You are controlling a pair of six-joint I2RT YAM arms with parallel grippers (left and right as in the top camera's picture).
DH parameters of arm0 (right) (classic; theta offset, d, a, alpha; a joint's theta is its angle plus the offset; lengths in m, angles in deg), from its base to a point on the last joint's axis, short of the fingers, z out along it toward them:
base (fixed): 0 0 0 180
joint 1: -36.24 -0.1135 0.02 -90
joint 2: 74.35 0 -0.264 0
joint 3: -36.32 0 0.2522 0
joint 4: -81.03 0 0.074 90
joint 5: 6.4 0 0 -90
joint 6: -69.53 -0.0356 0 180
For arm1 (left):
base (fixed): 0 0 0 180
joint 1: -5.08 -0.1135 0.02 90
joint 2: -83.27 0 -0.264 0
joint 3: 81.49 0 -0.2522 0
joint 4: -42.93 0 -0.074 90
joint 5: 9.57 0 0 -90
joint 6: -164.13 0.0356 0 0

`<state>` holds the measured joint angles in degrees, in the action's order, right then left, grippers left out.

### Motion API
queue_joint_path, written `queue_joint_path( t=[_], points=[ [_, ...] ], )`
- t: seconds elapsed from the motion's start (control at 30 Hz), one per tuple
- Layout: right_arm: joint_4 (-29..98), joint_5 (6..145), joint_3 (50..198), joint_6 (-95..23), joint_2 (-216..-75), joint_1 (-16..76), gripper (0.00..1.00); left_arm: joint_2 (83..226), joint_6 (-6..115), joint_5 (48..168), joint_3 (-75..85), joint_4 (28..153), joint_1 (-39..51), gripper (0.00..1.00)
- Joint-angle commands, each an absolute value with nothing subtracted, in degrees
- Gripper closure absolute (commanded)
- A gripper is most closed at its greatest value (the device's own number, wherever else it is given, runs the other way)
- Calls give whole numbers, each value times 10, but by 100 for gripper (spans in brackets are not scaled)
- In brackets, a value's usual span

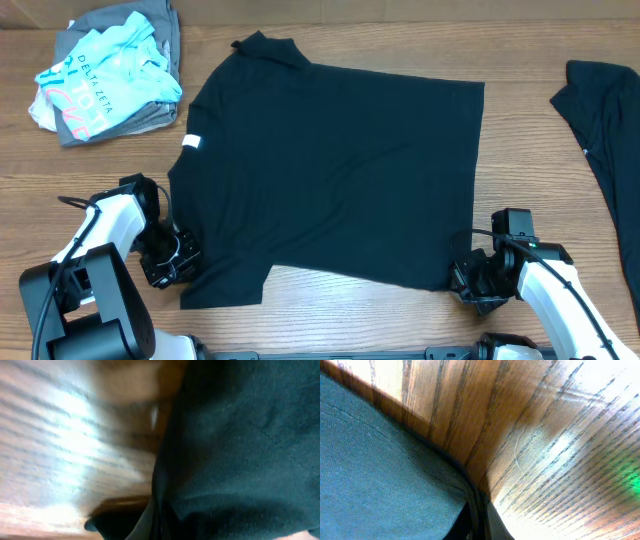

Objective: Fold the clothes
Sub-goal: 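Lift the bottom hem with both grippers and fold it up toward the collar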

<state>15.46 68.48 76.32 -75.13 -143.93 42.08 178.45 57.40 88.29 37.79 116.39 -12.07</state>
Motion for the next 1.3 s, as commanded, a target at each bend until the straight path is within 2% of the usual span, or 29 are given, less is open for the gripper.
queue_joint_path(
  t=[0.0, 0.43, 0.63, 1.27],
  points=[
    [160, 700, 757, -767, -1440, 419, 96, 1777, 575, 897, 376, 1182, -122, 96],
    [86, 737, 838, -766, -1439, 419, 96, 1627, 576, 940, 362, 1233, -122, 96],
    [83, 735, 886, -751, -1439, 419, 96, 1612, 574, 940, 317, 1239, -122, 96],
    [226, 733, 897, -752, -1440, 419, 96, 1612, 559, 957, 278, 1051, -121, 96]
  ],
)
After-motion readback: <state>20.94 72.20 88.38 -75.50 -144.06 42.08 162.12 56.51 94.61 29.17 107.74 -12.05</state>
